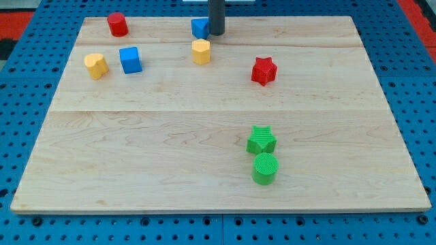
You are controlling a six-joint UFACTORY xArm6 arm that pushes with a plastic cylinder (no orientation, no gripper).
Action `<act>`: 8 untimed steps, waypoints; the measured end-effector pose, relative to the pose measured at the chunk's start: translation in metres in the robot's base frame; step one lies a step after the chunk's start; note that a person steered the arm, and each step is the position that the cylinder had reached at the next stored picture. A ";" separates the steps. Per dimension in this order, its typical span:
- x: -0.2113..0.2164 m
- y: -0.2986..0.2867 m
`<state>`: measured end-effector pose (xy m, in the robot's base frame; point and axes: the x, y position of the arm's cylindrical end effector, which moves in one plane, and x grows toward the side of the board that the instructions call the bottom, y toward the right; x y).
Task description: Move your arm towards the bottom center of the board
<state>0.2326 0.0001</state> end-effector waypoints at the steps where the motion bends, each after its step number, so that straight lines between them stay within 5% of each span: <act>1: 0.000 0.005; 4: 0.145 0.195; 8: 0.359 0.121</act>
<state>0.5914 0.1209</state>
